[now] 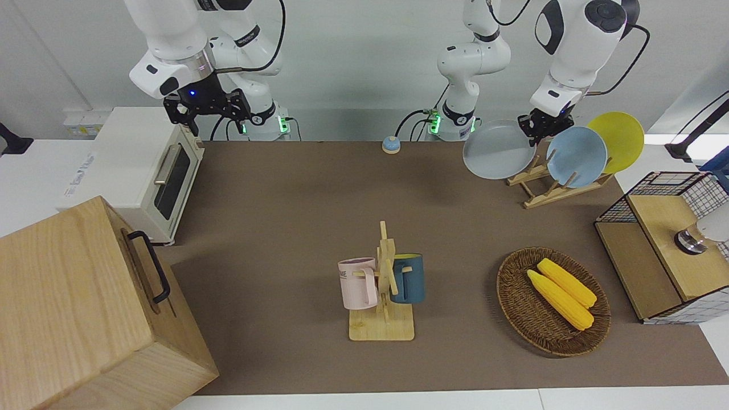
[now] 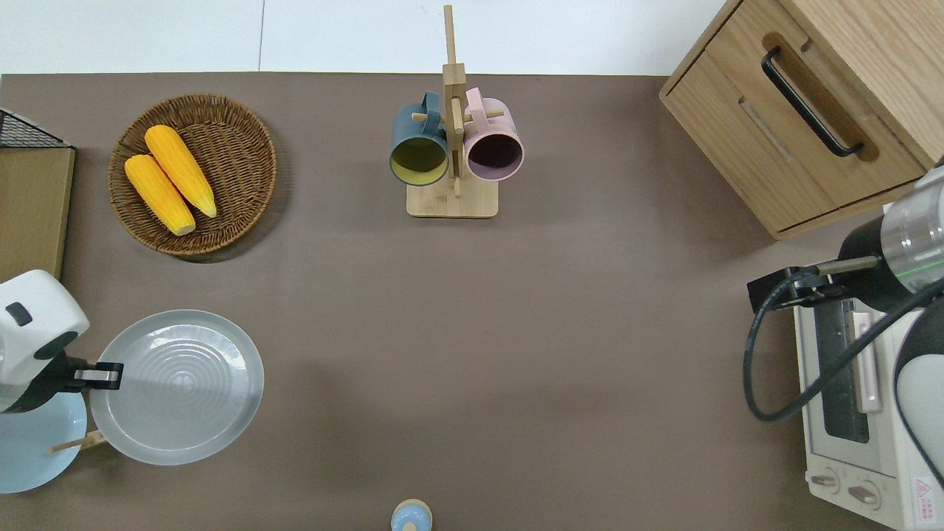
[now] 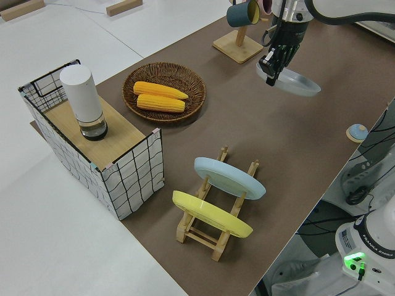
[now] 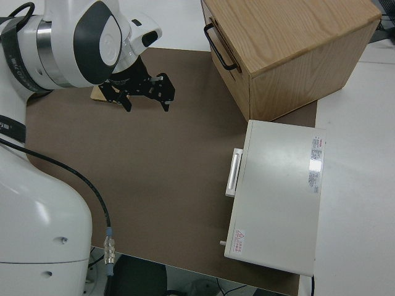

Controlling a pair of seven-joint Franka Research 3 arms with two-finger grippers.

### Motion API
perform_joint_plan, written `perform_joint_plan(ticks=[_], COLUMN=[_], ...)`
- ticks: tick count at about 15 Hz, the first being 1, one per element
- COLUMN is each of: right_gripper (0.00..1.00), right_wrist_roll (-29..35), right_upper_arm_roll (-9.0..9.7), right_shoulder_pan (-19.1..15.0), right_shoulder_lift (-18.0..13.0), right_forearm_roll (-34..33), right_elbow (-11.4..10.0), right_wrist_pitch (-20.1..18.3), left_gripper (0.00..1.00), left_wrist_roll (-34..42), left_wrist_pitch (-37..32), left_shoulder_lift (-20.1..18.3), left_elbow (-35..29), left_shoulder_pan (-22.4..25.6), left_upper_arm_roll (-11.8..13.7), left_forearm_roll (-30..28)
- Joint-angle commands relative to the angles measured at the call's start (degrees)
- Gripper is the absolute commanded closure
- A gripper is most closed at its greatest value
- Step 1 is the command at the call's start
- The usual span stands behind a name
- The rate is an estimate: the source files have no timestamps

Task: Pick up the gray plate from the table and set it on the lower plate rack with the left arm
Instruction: 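Lift the gray plate and carry it toward the wooden rack, then tilt the gray plate upright and lower it into the rack's lower slot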

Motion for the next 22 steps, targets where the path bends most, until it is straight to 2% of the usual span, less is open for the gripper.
perform_joint_plan(ticks=[1,6,11,18,22], right_gripper=[0.017,0.017,0.017,0.017,0.017], right_wrist_roll=[0.7,0.7,0.7,0.7,0.7], right_upper_arm_roll=[1.23,1.23,1.24,1.24,1.15], right_shoulder_pan=[-1.4,-1.4,-1.4,-1.4,-1.4], right_shoulder_lift=[-0.1,-0.1,-0.1,-0.1,-0.1], right_forearm_roll=[-0.4,-0.4,-0.4,-0.4,-0.4], right_elbow=[0.4,0.4,0.4,0.3,0.4], right_wrist_pitch=[-0.7,-0.7,-0.7,-0.7,-0.7], left_gripper=[1.0,1.0,1.0,1.0,1.0], left_wrist_roll=[-4.1,-6.3,-10.3,-14.9,-18.5], left_wrist_pitch=[-3.4,-7.7,-10.8,-11.1,-10.4], left_shoulder_lift=[0.7,2.1,3.8,6.6,9.0], left_elbow=[1.7,1.6,1.0,-1.8,-2.2], left_shoulder_pan=[-0.6,-0.9,-0.9,-0.9,-0.9], left_upper_arm_roll=[-1.0,-3.0,-4.5,-5.9,-6.0], left_forearm_roll=[8.7,21.6,29.8,39.7,40.3])
